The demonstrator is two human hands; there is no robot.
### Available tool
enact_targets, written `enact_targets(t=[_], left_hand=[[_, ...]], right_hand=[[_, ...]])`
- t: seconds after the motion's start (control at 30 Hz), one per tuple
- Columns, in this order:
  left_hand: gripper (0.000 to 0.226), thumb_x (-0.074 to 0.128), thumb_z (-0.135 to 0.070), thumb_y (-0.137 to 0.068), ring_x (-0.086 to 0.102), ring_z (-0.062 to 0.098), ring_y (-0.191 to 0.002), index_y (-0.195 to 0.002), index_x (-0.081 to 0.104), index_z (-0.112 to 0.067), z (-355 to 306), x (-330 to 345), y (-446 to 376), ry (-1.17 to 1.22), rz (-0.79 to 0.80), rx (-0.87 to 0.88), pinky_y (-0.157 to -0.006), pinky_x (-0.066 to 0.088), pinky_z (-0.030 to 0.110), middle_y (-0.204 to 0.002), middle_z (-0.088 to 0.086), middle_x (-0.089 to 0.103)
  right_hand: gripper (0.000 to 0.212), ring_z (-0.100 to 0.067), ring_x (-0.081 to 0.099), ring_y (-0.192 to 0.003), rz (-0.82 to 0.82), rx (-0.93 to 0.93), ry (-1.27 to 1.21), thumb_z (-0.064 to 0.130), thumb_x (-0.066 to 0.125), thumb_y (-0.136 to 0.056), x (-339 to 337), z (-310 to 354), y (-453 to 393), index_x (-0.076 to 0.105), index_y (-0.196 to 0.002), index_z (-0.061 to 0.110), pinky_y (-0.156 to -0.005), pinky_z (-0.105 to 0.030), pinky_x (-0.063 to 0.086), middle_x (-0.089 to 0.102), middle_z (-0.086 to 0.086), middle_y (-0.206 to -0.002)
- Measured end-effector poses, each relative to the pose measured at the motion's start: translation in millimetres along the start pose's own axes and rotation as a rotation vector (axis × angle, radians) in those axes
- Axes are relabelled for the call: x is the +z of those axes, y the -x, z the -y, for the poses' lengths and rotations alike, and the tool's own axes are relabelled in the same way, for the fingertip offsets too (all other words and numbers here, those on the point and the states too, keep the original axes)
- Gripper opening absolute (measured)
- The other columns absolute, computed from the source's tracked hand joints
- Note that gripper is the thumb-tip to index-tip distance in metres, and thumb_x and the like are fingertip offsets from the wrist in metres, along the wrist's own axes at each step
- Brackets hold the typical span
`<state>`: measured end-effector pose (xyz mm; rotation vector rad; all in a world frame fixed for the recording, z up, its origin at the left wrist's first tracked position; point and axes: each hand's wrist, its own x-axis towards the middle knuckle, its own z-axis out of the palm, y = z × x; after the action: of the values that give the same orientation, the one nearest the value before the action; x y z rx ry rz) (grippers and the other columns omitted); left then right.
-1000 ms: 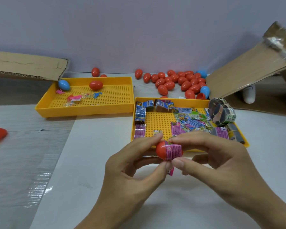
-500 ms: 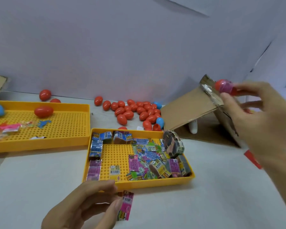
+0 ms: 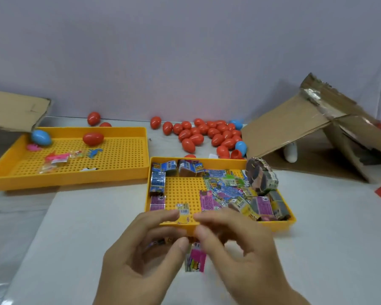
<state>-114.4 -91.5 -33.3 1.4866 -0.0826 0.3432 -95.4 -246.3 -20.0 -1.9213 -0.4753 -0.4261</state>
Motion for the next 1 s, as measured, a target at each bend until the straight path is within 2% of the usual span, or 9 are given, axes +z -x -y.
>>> enact_targets(t=[0.13, 0.23, 0.3, 0.47, 0.6, 0.73, 0.83, 0.9, 1.0], left_hand=[[0.015, 0.069, -0.033, -0.075, 0.072, 0.016, -0.089, -0.088, 0.077, -0.031, 5.7, -11.1, -5.1, -0.086, 0.051, 0.107, -0.07, 0.059, 0.023, -0.097, -0.002, 0.072], [0.011, 0.065, -0.028, -0.081, 0.07, 0.019, -0.088, -0.086, 0.076, -0.027, 2.7, -10.1, -1.9, -0.154, 0.032, 0.175, -0.066, 0.061, 0.032, -0.094, -0.003, 0.07], [0.011, 0.065, -0.026, -0.083, 0.07, 0.022, -0.086, -0.087, 0.075, -0.026, -1.6, -11.2, -3.0, -0.183, 0.009, 0.207, -0.063, 0.06, 0.034, -0.093, -0.003, 0.069], [0.005, 0.069, -0.024, -0.087, 0.069, 0.016, -0.087, -0.087, 0.073, -0.025, -26.3, -8.2, -43.7, -0.302, 0.027, 0.205, -0.066, 0.059, 0.025, -0.09, -0.006, 0.07], [0.009, 0.069, -0.011, -0.09, 0.065, 0.003, -0.079, -0.086, 0.072, -0.018, -30.0, 18.1, -123.9, -0.679, 0.103, 0.201, -0.07, 0.05, 0.011, -0.082, -0.01, 0.07], [0.027, 0.063, -0.007, -0.088, 0.063, 0.017, -0.097, -0.113, 0.071, -0.011, -4.6, 57.3, -204.3, -0.988, 0.294, 0.107, -0.08, 0.047, 0.023, -0.105, 0.004, 0.07], [0.023, 0.065, -0.008, -0.083, 0.06, 0.024, -0.092, -0.105, 0.071, -0.009, 20.8, 76.2, -231.9, -1.217, 0.459, 0.025, -0.069, 0.044, 0.028, -0.096, 0.008, 0.065], [0.027, 0.067, -0.008, -0.082, 0.061, 0.027, -0.099, -0.109, 0.07, -0.01, 31.4, 80.3, -236.5, -1.282, 0.428, 0.051, -0.073, 0.046, 0.03, -0.105, 0.01, 0.065], [0.028, 0.072, -0.017, -0.085, 0.062, 0.025, -0.096, -0.113, 0.071, -0.012, 32.1, 79.5, -232.7, -1.196, 0.268, 0.134, -0.076, 0.048, 0.031, -0.109, 0.011, 0.068]], right_hand=[[0.018, -0.008, 0.067, -0.072, 0.138, 0.036, -0.066, 0.015, 0.072, -0.086, 14.5, -5.4, 10.0, 0.076, -0.101, 0.023, -0.06, -0.018, 0.051, 0.071, 0.013, -0.087], [0.009, -0.016, 0.069, -0.064, 0.107, 0.205, -0.263, 0.023, 0.069, -0.087, 11.1, -10.0, 5.6, 0.076, -0.092, 0.026, -0.056, -0.02, 0.051, 0.072, 0.001, -0.075], [0.012, -0.019, 0.069, -0.061, 0.11, 0.222, -0.275, 0.024, 0.067, -0.081, 12.3, -10.5, 5.3, 0.077, -0.088, 0.023, -0.054, -0.022, 0.052, 0.071, -0.002, -0.071], [0.012, -0.019, 0.067, -0.061, 0.126, 0.221, -0.254, 0.016, 0.071, -0.083, 15.1, -12.8, 4.4, 0.076, -0.087, 0.026, -0.053, -0.026, 0.052, 0.069, 0.004, -0.068], [0.014, -0.019, 0.067, -0.064, 0.122, 0.209, -0.241, 0.021, 0.067, -0.081, 14.6, -11.2, 4.3, 0.073, -0.09, 0.03, -0.056, -0.039, 0.055, 0.069, 0.009, -0.07], [0.012, -0.014, 0.066, -0.063, 0.131, 0.181, -0.24, 0.019, 0.066, -0.084, 13.8, -13.1, 5.1, 0.072, -0.088, 0.029, -0.056, -0.037, 0.055, 0.067, 0.016, -0.071], [0.012, -0.013, 0.066, -0.061, 0.147, 0.174, -0.241, 0.019, 0.066, -0.085, 12.3, -15.4, 5.4, 0.071, -0.088, 0.03, -0.055, -0.036, 0.055, 0.067, 0.016, -0.07], [0.012, -0.014, 0.065, -0.059, 0.151, 0.171, -0.25, 0.019, 0.065, -0.086, 11.4, -15.9, 4.6, 0.071, -0.089, 0.029, -0.054, -0.037, 0.054, 0.066, 0.016, -0.069], [0.01, -0.014, 0.063, -0.057, 0.156, 0.17, -0.271, 0.021, 0.064, -0.087, 11.0, -18.1, 4.2, 0.07, -0.089, 0.027, -0.054, -0.039, 0.054, 0.064, 0.016, -0.066]])
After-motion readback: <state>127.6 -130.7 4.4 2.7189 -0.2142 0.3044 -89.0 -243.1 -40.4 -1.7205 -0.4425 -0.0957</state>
